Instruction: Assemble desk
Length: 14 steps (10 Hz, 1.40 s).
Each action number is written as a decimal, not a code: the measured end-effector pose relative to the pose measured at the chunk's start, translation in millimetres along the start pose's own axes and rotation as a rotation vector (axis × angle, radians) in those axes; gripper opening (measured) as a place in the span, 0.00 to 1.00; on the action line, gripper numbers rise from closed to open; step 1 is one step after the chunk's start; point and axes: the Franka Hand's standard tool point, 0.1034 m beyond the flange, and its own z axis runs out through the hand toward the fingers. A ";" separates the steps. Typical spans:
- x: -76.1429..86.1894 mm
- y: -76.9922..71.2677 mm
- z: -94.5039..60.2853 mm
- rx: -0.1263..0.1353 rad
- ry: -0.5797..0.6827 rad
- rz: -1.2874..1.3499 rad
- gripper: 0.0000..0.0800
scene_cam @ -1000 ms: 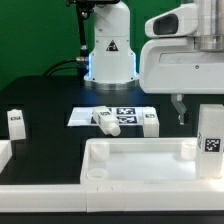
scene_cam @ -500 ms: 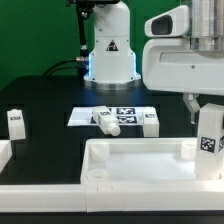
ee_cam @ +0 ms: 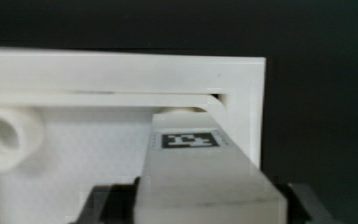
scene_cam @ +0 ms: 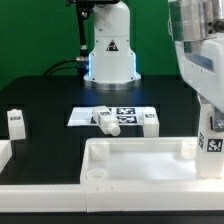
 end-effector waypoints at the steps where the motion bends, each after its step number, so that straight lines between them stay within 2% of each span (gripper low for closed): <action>1: 0.6 0.8 1.0 -0.002 0.000 0.076 0.36; 4: 0.6 1.5 1.9 -0.002 0.000 0.186 0.37; 5: 0.3 1.6 2.0 -0.003 0.000 0.172 0.66; 6: -0.6 2.5 0.2 -0.008 0.001 0.142 0.66; 7: -4.8 4.3 -10.4 -0.019 -0.010 0.087 0.78; 9: -9.3 9.0 -35.9 -0.010 -0.031 0.058 0.81; 11: -7.2 10.6 -26.2 -0.020 -0.024 0.058 0.81; 14: -9.5 14.8 -26.1 -0.023 -0.025 -0.046 0.81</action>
Offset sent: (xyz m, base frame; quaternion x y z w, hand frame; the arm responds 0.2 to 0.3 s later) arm 0.0000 0.0000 0.0000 0.0000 0.0000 0.1296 0.9916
